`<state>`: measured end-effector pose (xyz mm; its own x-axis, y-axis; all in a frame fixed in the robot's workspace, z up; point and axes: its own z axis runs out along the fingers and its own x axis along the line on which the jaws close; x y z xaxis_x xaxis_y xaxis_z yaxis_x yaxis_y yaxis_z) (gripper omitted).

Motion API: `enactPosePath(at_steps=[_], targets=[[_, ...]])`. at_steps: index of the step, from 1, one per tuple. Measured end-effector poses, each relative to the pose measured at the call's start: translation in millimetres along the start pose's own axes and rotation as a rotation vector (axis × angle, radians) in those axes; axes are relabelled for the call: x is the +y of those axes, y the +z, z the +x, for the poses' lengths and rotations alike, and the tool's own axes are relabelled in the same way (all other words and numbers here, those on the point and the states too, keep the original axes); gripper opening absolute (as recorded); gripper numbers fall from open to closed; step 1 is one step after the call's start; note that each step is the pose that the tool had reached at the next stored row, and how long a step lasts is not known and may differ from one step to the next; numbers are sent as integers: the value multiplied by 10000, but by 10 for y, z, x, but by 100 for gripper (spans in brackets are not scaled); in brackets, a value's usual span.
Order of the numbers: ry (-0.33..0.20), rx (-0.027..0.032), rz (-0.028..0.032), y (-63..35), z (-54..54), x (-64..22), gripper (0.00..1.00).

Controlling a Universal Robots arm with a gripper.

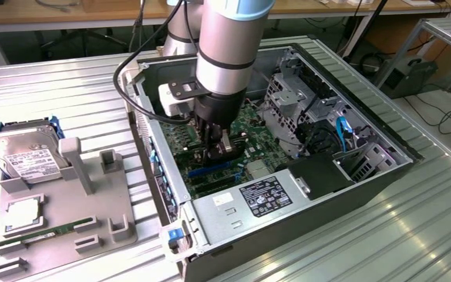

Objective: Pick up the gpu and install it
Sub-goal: 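Insert the gpu into the slot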

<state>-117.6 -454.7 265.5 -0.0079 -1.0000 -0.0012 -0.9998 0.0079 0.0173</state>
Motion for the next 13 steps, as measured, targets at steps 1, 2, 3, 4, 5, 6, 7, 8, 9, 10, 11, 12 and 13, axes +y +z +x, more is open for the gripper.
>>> enactPosePath(at_steps=[1, 2, 3, 4, 5, 6, 7, 8, 9, 10, 11, 12, 13], targets=[[1, 1, 0, 2, 0, 0, 27], [2, 0, 0, 4, 0, 0, 27], [3, -1, 1, 7, 0, 0, 27], [4, 0, 0, 10, 0, 0, 27], [5, 1, -1, 12, 0, 0, 27], [5, 0, 0, 16, 0, 0, 27], [5, 0, 0, 18, 0, 0, 27], [5, 1, 0, 20, 0, 0, 27], [5, 0, 0, 23, 1, 0, 27], [6, 2, -1, 25, 1, 0, 27], [6, -1, 1, 28, 2, 0, 27], [5, 0, 1, 30, 5, 0, 27], [5, 0, 1, 31, 8, 0, 27]])
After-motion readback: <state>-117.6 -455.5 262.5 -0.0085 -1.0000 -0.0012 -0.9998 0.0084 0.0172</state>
